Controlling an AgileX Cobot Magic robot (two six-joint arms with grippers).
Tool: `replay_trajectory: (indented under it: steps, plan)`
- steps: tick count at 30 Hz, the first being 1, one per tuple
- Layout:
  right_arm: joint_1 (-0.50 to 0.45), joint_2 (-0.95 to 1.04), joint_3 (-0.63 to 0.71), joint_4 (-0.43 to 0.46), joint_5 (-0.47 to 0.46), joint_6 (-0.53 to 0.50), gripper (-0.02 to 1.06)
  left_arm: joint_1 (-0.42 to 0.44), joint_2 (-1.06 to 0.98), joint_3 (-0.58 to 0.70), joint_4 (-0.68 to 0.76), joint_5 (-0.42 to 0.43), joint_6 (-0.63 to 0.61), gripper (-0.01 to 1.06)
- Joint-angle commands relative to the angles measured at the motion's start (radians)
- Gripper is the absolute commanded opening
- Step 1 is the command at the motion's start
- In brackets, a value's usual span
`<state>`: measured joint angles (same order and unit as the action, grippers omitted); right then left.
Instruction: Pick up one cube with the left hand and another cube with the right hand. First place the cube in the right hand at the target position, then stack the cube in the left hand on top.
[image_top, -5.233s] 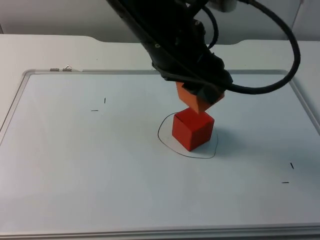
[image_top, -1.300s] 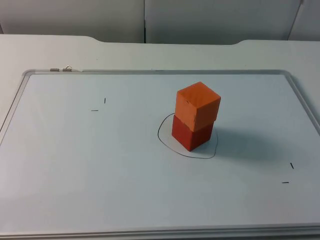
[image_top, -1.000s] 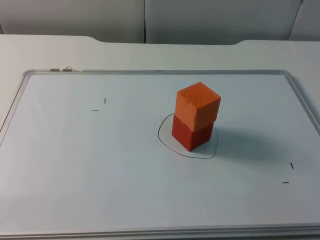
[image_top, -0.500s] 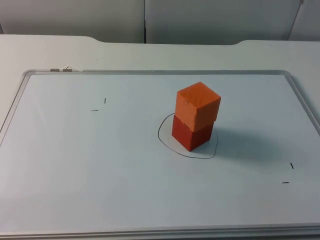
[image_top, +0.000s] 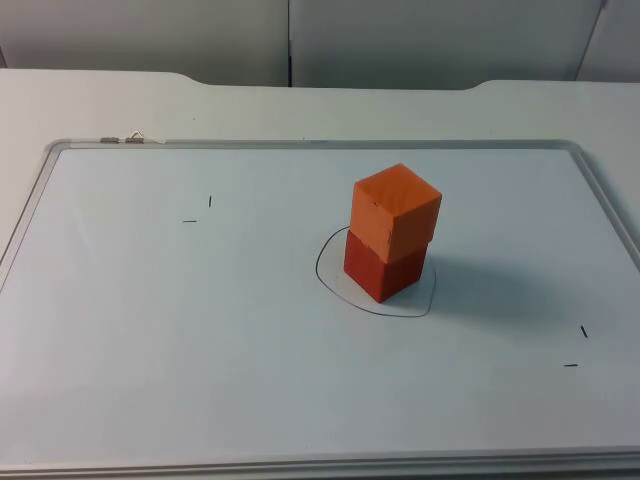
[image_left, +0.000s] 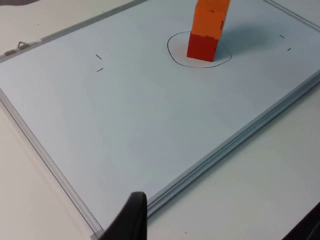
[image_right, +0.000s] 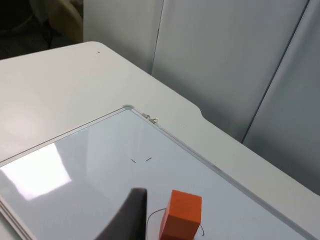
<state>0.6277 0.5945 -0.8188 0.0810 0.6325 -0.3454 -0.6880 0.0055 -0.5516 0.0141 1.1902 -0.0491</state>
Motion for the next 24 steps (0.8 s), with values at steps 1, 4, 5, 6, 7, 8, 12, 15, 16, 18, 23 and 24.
replay_trajectory:
  steps: [1, 4, 5, 6, 7, 8, 12, 15, 16, 18, 23, 24]
  plan:
    - [-0.001, -0.002, 0.005, 0.002, 0.014, -0.021, 1.00, -0.002, -0.005, -0.003, -0.014, 0.009, 0.025, 1.05]
    - [-0.001, -0.002, 0.005, 0.002, 0.015, -0.021, 1.00, -0.002, -0.005, -0.003, -0.014, 0.009, 0.025, 1.05]
    - [-0.001, -0.002, 0.005, 0.002, 0.019, -0.021, 1.00, -0.002, -0.005, -0.003, -0.014, 0.013, 0.025, 1.05]
    - [-0.001, -0.002, 0.005, 0.002, 0.019, -0.021, 1.00, -0.002, -0.005, -0.003, -0.014, 0.013, 0.025, 1.05]
    - [-0.001, -0.002, 0.005, 0.004, 0.021, -0.021, 1.00, -0.002, -0.005, -0.005, -0.008, 0.019, 0.025, 1.05]
    - [-0.001, -0.007, 0.005, 0.004, 0.021, -0.023, 1.00, -0.002, -0.005, -0.005, -0.008, 0.031, 0.025, 1.05]
    - [-0.001, -0.056, 0.005, 0.007, 0.021, -0.032, 1.00, -0.002, -0.005, -0.007, -0.003, 0.031, 0.025, 1.05]
    - [-0.001, -0.110, 0.005, 0.007, 0.042, -0.032, 1.00, -0.002, -0.005, -0.007, -0.003, 0.031, 0.025, 1.05]
    - [-0.001, -0.139, 0.005, 0.009, 0.069, -0.032, 1.00, -0.002, -0.005, -0.007, -0.003, 0.031, 0.025, 1.05]
    - [-0.001, -0.191, 0.005, 0.027, 0.143, -0.032, 1.00, -0.002, -0.005, -0.007, -0.003, 0.031, 0.023, 1.05]
    - [-0.001, -0.286, 0.005, 0.073, 0.327, -0.028, 1.00, -0.002, -0.005, -0.007, -0.001, 0.031, 0.012, 1.05]
    - [-0.001, -0.286, 0.005, 0.073, 0.327, -0.028, 1.00, -0.002, -0.005, -0.007, -0.001, 0.031, 0.012, 1.05]
